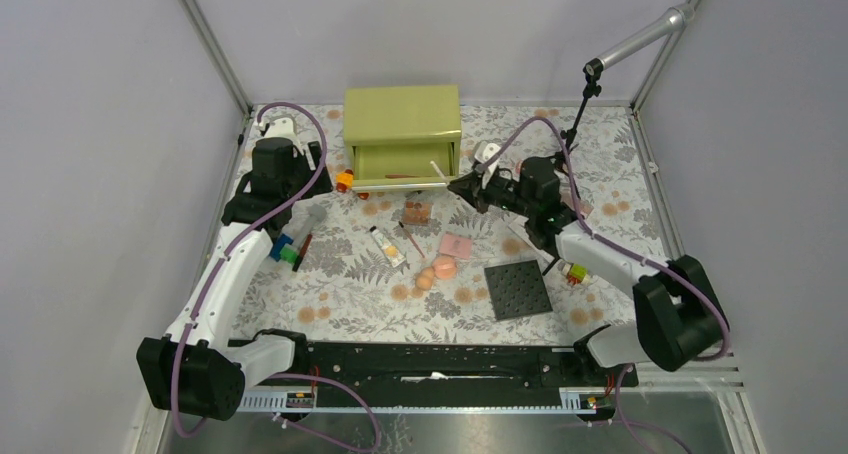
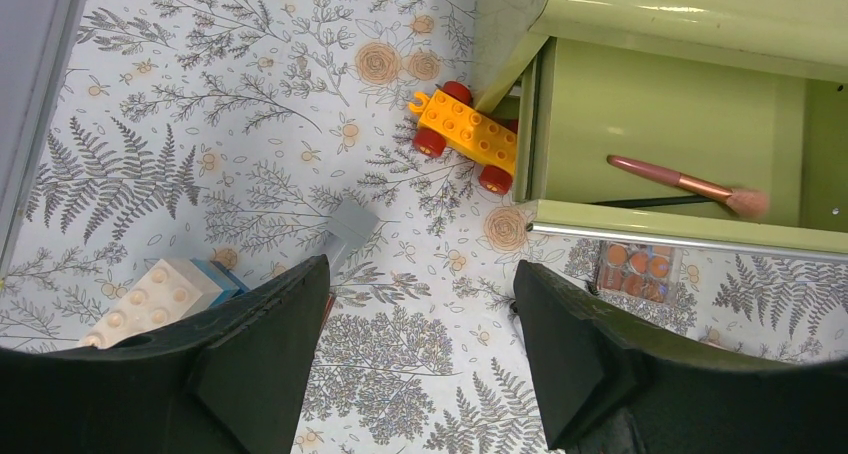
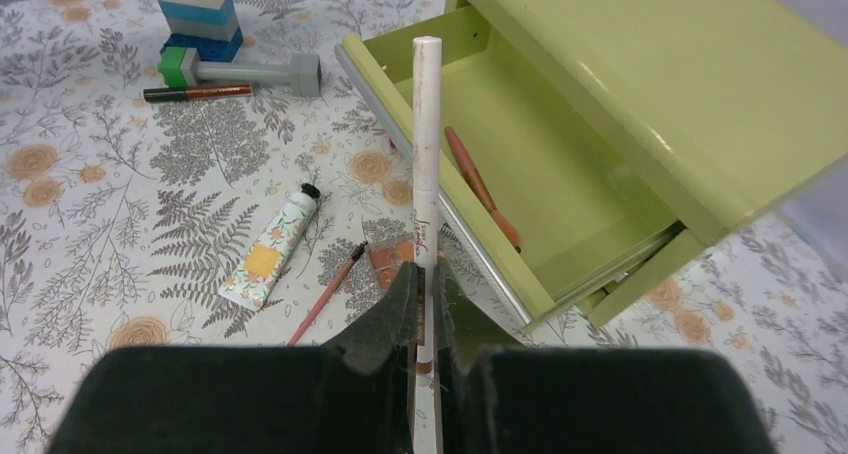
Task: Organize the makeup
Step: Pick up the makeup tool from the center of the board, then place the makeup tool in the drawer.
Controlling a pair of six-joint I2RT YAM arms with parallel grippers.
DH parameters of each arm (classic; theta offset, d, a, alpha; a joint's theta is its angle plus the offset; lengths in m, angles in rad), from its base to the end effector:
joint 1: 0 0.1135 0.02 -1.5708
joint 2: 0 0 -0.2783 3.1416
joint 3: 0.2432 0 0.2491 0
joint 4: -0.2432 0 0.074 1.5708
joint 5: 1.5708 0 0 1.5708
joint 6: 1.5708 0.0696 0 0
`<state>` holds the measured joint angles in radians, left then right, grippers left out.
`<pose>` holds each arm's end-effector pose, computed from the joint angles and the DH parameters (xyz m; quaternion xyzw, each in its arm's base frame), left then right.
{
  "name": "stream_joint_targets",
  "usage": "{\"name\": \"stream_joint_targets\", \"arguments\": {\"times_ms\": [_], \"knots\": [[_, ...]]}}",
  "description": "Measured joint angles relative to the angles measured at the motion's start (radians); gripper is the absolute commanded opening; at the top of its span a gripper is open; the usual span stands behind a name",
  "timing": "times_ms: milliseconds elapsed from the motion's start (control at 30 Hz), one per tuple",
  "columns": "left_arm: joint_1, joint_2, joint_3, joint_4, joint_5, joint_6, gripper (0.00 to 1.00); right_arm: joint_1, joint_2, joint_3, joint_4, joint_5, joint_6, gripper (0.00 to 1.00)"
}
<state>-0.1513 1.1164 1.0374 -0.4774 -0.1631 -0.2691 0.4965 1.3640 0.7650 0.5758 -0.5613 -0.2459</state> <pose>0.2634 -0.0287 0.3289 -0.0908 0.8674 -0.0314 0.4883 0.2718 0.1894 0.2960 -0.4297 0.5703 0.2805 0.6415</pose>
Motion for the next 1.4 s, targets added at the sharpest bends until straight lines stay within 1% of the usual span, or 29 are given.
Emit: {"name": "stream_joint_targets", "arguments": {"times_ms": [67,133,200,367,467,600,667,733,833,900,967,1000,1100,1333,1400], "knots": [[0.000,0.000,0.000,0.000,0.000,0.000,0.76,0.016,0.050,0.037,-0.021,0.011,-0.010,0.00],[0.000,0.000,0.000,0.000,0.000,-0.001,0.76,0.028,0.110,0.118,-0.087,0.019,-0.049,0.00],[0.000,0.000,0.000,0.000,0.000,0.000,0.76,0.034,0.167,0.232,-0.189,0.017,-0.123,0.00],[0.000,-0.001,0.000,0.000,0.000,-0.001,0.76,0.034,0.294,0.529,-0.442,0.020,-0.369,0.00],[0.000,-0.002,0.000,0.000,0.000,0.000,0.76,0.038,0.407,0.724,-0.607,0.020,-0.541,0.00],[0.000,-0.003,0.000,0.000,0.000,0.000,0.76,0.046,0.524,0.856,-0.765,0.021,-0.684,0.00],[0.000,-0.004,0.000,0.000,-0.001,0.000,0.77,0.051,0.565,0.878,-0.807,0.025,-0.721,0.03],[0.000,-0.006,0.000,0.000,-0.001,0.000,0.77,0.059,0.599,0.890,-0.832,0.047,-0.745,0.11],[0.000,-0.013,0.000,0.000,-0.001,0.000,0.77,0.072,0.632,0.891,-0.833,0.090,-0.753,0.17],[0.000,-0.018,-0.001,0.000,-0.001,0.000,0.77,0.078,0.639,0.889,-0.824,0.113,-0.753,0.27],[0.000,-0.022,-0.001,0.000,-0.001,0.000,0.77,0.080,0.639,0.888,-0.805,0.129,-0.750,0.38],[0.000,-0.023,-0.001,0.000,-0.001,0.000,0.77,0.080,0.639,0.888,-0.788,0.135,-0.751,0.41],[0.002,-0.023,-0.001,0.000,-0.001,0.000,0.77,0.080,0.638,0.880,-0.751,0.151,-0.748,0.47],[0.007,-0.023,-0.001,0.000,-0.001,0.000,0.77,0.080,0.637,0.872,-0.718,0.163,-0.731,0.49],[0.008,-0.023,-0.001,0.000,-0.001,0.000,0.77,0.080,0.629,0.863,-0.703,0.182,-0.702,0.52]]}}
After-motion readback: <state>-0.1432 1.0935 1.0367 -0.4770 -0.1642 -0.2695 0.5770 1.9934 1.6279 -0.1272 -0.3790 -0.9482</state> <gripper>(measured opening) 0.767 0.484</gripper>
